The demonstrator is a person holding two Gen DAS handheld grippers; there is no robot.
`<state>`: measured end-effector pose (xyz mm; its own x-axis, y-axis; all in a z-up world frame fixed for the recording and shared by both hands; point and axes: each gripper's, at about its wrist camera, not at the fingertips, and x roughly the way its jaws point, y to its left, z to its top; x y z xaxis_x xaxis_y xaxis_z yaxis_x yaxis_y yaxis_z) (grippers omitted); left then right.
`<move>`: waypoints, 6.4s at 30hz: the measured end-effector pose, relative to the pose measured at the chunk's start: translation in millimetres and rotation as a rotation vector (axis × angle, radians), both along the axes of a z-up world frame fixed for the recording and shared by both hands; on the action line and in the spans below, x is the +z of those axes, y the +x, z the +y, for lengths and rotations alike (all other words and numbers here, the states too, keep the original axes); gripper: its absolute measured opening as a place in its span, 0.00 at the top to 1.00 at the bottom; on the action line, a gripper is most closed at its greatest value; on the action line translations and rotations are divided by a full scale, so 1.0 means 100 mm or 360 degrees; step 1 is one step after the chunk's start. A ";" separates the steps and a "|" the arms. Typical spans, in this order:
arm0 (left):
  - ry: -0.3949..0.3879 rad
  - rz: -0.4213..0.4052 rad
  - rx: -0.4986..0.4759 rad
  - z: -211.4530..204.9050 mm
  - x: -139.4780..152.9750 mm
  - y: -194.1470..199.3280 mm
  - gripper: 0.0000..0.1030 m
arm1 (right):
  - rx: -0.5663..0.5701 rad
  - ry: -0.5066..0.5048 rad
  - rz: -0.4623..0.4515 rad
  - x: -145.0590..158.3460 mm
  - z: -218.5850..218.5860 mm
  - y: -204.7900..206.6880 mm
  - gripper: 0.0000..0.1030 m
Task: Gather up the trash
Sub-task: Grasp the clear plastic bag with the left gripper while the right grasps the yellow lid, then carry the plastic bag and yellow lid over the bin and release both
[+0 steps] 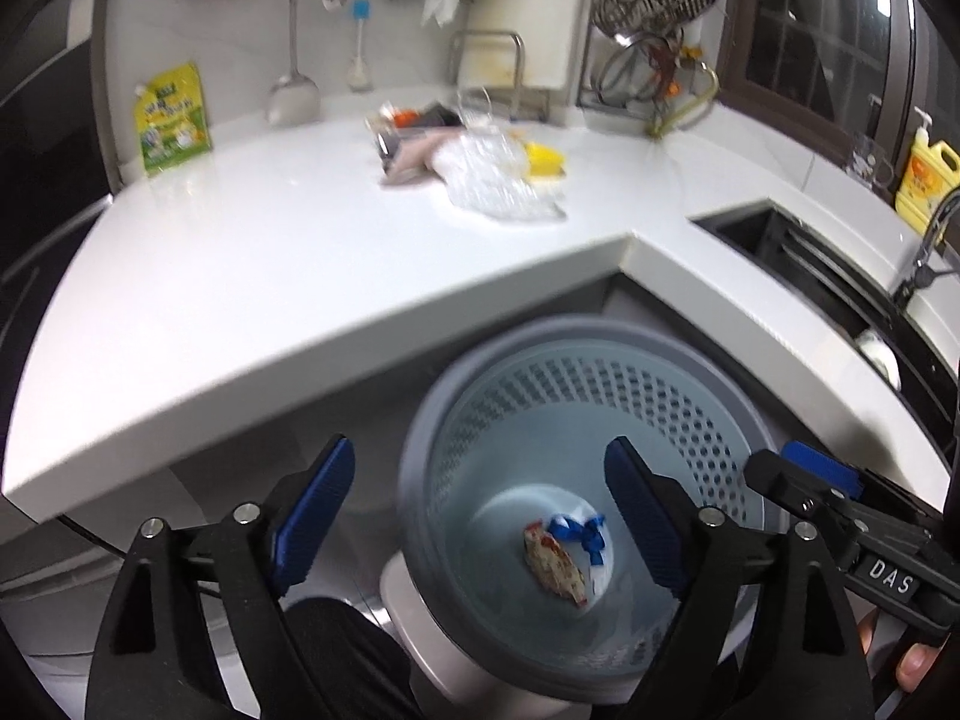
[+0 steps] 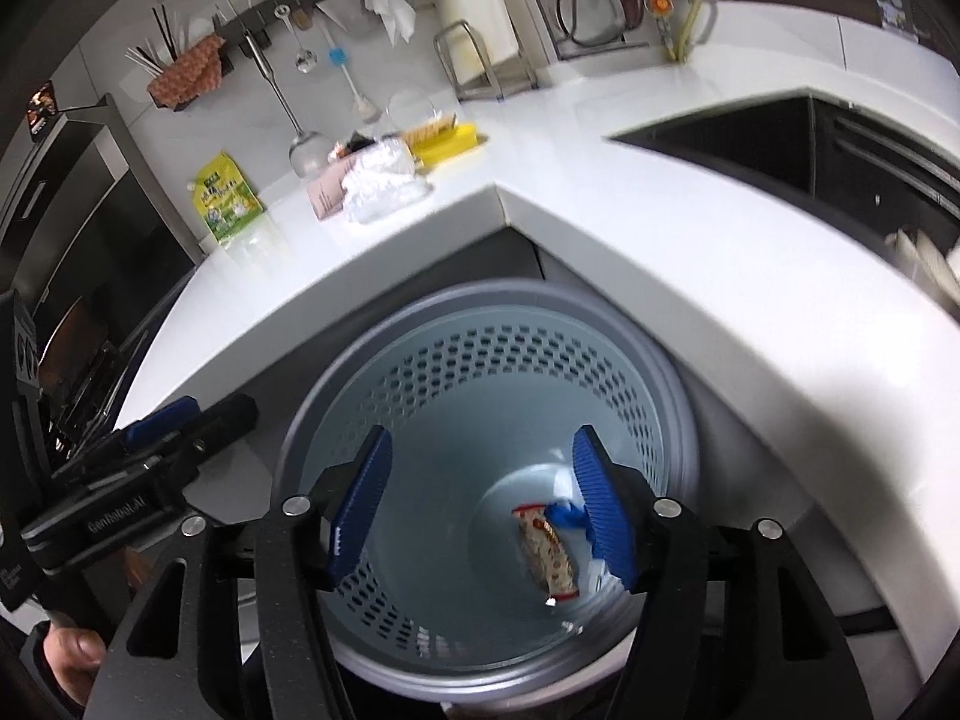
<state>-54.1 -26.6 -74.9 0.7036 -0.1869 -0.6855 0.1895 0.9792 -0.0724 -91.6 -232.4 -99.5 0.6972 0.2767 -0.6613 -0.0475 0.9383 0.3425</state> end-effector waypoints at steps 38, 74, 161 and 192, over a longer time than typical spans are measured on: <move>0.0068 0.0050 0.0266 -0.56 0.05 2.01 0.67 | -0.0065 -0.0079 -0.0125 0.51 -0.65 1.37 0.32; -0.0009 -0.0046 0.0245 0.37 0.22 1.45 0.92 | 0.0263 -0.0404 0.0154 0.30 0.59 3.24 0.23; 0.0061 0.0069 -0.0137 -0.20 -0.20 -0.11 0.92 | -0.0095 -0.0149 0.0142 -0.20 0.05 -0.09 0.36; 0.0035 0.0092 -0.0076 -0.10 -0.26 -0.06 0.44 | -0.0138 -0.0089 0.0155 -0.26 -0.02 -0.12 0.31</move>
<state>-60.2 -37.0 -100.7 0.6536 -0.2038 -0.7289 0.2324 0.9706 -0.0630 -103.2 -234.3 -126.0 0.6487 0.1793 -0.7396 0.0653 0.9551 0.2888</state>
